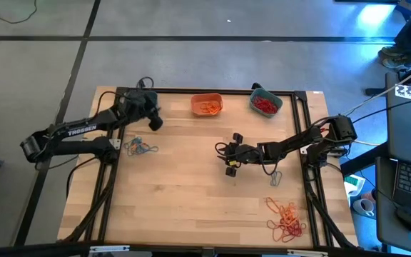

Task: Sort rubber bands into baskets
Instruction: Put the blue rubber band into the blue bin

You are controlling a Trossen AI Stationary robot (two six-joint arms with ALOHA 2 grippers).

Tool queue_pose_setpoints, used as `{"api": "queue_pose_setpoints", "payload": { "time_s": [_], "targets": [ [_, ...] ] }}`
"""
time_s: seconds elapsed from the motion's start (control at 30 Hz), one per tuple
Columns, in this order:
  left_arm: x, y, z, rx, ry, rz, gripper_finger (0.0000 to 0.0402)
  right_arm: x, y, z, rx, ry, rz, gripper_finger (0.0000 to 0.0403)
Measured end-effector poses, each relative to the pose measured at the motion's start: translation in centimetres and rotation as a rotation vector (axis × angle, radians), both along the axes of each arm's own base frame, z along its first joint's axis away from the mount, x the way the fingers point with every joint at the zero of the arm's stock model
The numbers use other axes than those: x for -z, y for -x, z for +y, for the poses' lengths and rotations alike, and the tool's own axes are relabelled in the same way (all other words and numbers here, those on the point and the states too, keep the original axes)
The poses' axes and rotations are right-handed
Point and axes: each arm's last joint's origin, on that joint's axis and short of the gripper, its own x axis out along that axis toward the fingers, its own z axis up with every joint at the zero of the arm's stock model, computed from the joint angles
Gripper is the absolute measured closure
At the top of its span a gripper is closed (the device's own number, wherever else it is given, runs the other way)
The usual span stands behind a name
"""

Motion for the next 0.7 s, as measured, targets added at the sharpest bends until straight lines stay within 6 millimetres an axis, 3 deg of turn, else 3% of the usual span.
{"api": "queue_pose_setpoints", "payload": {
  "time_s": [0.4,0.7],
  "targets": [
    [1.2,-1.4,-5.0,0.115,0.227,0.024,0.0254,0.0,0.0,0.0,-0.011,0.016,0.008,0.0262],
    [2.3,-0.7,-7.2,0.048,0.377,0.098,0.0254,0.0,0.0,0.0,-0.012,0.017,0.009,0.0262]
  ]
}}
